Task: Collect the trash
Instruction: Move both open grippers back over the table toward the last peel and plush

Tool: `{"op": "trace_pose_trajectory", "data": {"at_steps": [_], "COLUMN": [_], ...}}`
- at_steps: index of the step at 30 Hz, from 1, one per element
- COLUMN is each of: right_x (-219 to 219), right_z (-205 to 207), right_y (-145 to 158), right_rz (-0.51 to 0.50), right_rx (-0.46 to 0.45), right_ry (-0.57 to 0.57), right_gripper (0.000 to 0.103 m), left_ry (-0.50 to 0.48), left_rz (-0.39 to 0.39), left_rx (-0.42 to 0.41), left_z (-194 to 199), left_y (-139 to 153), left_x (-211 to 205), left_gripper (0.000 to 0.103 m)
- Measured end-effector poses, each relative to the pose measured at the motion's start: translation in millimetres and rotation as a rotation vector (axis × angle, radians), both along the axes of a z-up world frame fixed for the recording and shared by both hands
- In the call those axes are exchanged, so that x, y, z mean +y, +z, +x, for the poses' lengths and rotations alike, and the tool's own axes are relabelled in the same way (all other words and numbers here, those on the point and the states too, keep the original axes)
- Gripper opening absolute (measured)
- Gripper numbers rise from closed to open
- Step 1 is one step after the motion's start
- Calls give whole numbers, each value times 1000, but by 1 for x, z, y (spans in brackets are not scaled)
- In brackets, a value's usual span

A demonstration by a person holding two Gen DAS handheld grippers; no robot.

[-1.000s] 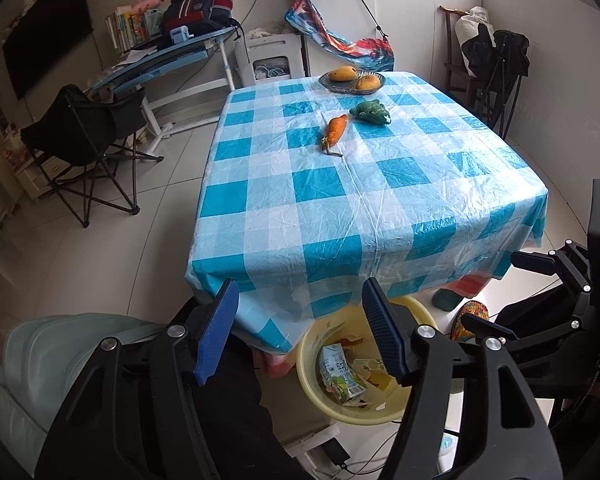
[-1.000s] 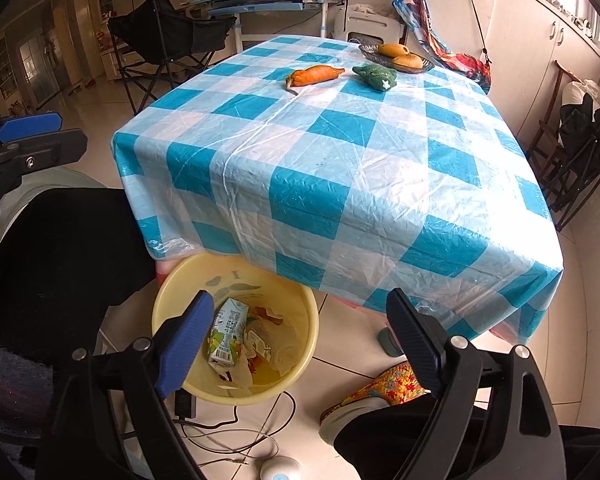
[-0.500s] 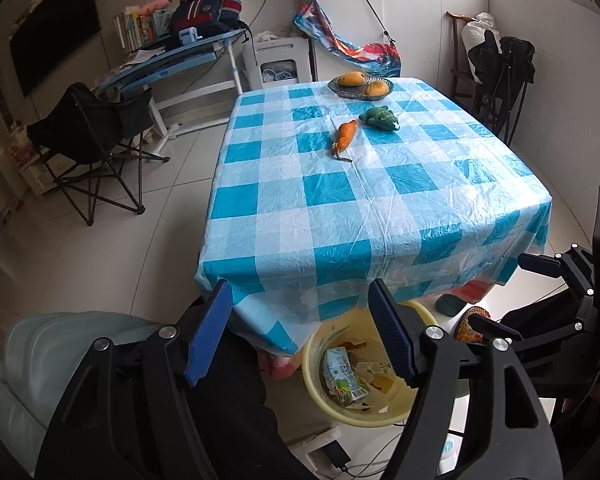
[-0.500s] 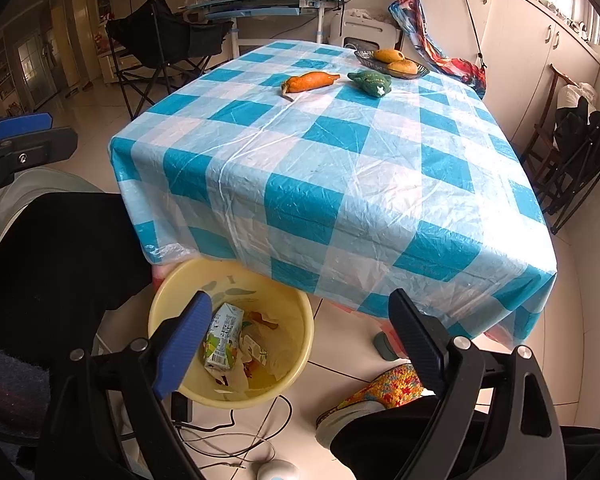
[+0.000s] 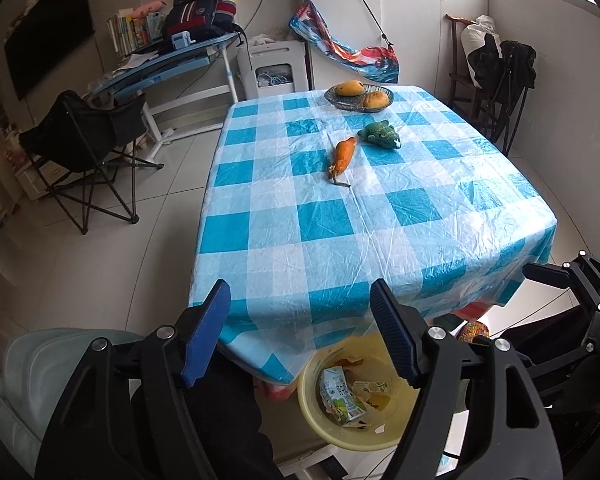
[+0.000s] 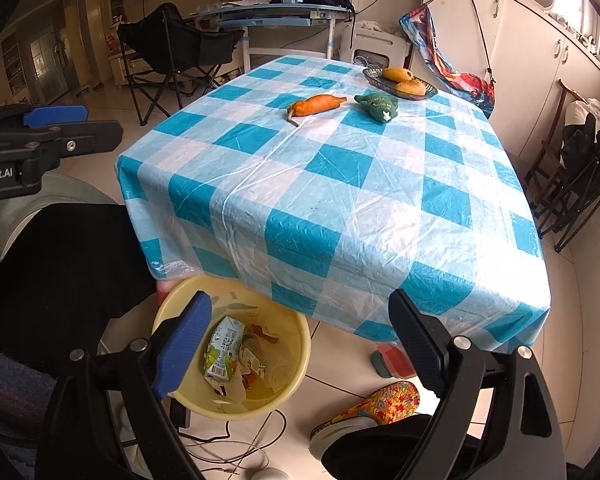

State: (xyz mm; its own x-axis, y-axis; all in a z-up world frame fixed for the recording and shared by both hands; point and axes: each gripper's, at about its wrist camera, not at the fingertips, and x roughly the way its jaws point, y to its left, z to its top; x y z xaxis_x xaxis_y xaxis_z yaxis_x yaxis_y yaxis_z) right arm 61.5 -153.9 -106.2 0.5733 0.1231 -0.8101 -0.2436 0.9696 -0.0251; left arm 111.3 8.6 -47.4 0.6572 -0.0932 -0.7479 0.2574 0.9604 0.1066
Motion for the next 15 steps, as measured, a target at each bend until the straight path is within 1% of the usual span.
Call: {"op": "trace_pose_trajectory", "data": {"at_steps": [6,9,15], "right_x": [-22,-31,-38], "right_z": [46,71,116], "right_y": [7,3,-10], "right_rz": [-15,-35,-55], "right_rx": [12,24,58], "right_ry": [25,43,91], "right_gripper": [86,86,81], "left_ry": [4,14,42], "left_rz": [-38,-51,-74], "left_rx": [27,46,92], "left_z": [49,75,128], "left_y": [-3,-10,-29], "left_x": [-22,-31,-45], "left_gripper": [70,70,70]}}
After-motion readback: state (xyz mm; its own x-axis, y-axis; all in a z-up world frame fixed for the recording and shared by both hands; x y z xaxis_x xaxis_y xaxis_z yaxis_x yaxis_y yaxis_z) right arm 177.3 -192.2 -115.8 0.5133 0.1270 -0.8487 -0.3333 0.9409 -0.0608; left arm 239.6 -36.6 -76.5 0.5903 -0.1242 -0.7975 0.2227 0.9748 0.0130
